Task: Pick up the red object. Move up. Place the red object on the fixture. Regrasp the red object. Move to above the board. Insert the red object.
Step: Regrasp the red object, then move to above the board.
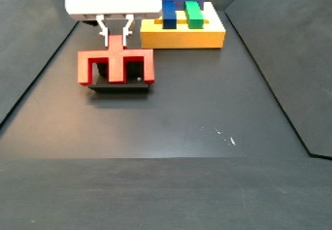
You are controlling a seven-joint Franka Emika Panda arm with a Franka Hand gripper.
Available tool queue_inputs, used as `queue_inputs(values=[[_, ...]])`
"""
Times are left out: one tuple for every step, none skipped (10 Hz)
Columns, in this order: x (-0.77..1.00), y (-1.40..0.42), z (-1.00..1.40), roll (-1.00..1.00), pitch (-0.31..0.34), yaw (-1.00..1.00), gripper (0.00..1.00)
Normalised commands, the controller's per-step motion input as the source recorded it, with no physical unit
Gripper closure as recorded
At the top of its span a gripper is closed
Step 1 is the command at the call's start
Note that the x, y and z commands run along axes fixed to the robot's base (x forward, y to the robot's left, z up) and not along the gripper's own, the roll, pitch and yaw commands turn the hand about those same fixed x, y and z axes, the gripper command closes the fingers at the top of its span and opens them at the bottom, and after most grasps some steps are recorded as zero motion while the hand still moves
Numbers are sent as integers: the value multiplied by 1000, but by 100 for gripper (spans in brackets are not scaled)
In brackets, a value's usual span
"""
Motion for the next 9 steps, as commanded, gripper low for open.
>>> queue_inputs(values=[[0,0,0,0,0,0,100],[0,0,0,0,0,0,100],[0,0,0,0,0,0,100],[0,0,0,0,0,0,100],[0,0,0,0,0,0,100],[0,0,0,0,0,0,100],[0,0,0,0,0,0,100],[0,0,1400,0,0,0,100],[-8,-47,1400,-54,-24,35,100]])
